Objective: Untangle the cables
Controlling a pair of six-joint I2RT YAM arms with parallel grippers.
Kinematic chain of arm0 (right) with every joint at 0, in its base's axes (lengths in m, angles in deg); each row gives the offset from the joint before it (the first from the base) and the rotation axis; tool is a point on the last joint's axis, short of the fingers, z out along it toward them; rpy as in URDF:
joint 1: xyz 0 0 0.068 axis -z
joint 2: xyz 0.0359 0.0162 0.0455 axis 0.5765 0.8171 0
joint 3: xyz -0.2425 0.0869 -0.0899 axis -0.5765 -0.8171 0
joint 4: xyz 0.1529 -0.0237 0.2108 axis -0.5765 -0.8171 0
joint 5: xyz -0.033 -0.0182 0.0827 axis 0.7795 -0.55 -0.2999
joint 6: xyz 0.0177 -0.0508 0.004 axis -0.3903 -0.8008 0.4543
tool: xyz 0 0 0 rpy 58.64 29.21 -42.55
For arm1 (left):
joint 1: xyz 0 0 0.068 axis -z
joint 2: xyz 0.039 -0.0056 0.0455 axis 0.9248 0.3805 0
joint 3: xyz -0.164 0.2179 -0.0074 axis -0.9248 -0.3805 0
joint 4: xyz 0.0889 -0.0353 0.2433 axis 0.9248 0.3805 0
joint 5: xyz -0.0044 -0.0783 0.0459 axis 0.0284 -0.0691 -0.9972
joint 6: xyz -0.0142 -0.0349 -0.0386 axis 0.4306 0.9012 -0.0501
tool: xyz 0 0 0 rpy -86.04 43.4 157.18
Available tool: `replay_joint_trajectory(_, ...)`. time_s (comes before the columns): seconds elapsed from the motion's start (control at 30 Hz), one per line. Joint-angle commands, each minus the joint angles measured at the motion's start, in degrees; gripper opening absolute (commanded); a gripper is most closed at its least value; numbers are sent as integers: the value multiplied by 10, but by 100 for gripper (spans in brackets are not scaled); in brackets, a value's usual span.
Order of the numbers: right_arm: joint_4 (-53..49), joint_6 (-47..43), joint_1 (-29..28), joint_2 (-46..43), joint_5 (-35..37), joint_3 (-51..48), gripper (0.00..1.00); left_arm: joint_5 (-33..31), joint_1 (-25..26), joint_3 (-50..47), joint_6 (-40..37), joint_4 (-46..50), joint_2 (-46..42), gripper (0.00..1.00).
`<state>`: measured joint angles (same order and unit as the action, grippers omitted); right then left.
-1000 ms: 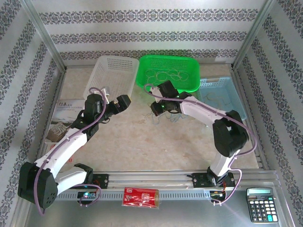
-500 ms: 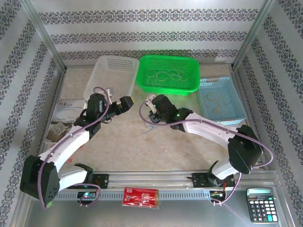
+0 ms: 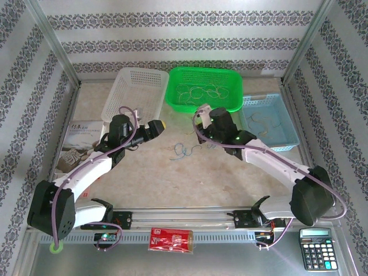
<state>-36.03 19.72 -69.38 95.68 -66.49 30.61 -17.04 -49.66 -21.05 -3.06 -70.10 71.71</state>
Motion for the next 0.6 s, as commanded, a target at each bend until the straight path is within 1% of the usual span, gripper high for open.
replay_joint_trajectory(0.0,43,74,17,-21,-118,-15,0,52,4,-9,25,-89,6,82)
replay_joint_trajectory(0.13,58,99,33,-32,-145,-24,0,63,23,-14,53,-149,14,78)
replay_joint_trajectory(0.33,59,107,38,-36,-153,-28,0,61,62,-10,93,-224,39,72)
replay_joint_trajectory(0.47,63,110,39,-36,-156,-32,0,61,80,1,102,-244,59,66)
replay_joint_trajectory(0.57,65,111,39,-36,-157,-34,0,56,90,6,105,-256,70,64)
